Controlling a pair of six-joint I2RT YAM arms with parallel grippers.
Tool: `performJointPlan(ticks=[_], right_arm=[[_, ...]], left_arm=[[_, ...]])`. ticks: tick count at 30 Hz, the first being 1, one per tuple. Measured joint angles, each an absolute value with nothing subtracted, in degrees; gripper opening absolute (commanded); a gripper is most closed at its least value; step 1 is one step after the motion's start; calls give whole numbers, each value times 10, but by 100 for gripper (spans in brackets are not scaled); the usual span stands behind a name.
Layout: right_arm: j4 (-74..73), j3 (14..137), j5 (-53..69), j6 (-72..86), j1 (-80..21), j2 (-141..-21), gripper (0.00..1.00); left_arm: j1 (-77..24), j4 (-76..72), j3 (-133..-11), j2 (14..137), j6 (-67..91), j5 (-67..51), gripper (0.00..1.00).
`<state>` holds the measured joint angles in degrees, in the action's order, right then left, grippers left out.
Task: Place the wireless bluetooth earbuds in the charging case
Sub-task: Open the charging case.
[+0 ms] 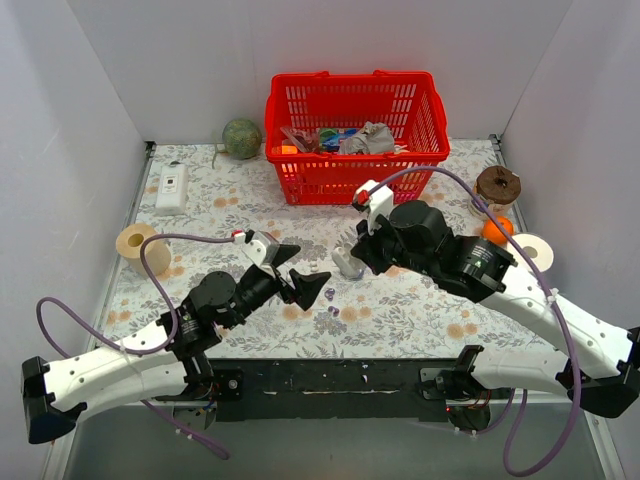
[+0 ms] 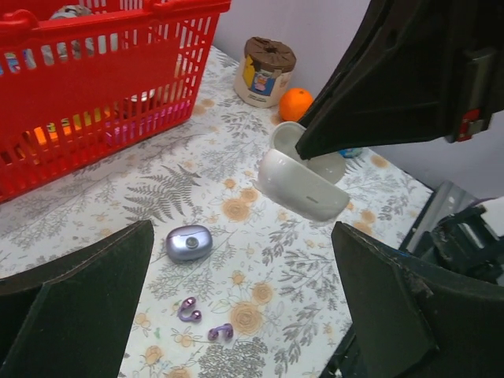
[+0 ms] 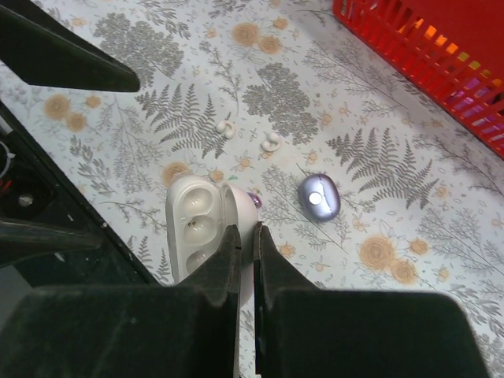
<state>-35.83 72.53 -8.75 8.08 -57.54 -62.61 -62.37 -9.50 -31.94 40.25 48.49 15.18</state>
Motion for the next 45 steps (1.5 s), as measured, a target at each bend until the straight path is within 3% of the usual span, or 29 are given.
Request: performJointPlan(ticks=[14, 23, 31, 36, 45], right_arm=[[-372, 710, -241, 36, -612, -606, 1], [-361, 707, -341, -18, -743, -645, 1], [-355, 707, -331, -42, -768, -643, 1], [-360, 710, -301, -58, -786, -643, 1], [-368, 751, -234, -62, -789, -669, 1]], left_arm=[[-592, 2, -373, 390, 537, -11, 98], [-410, 12, -374, 418, 575, -281, 98], [-392, -90, -295, 400, 585, -394, 98], [-392, -128, -282, 412, 563, -418, 92], [-392, -198, -273, 416, 526, -418, 95]])
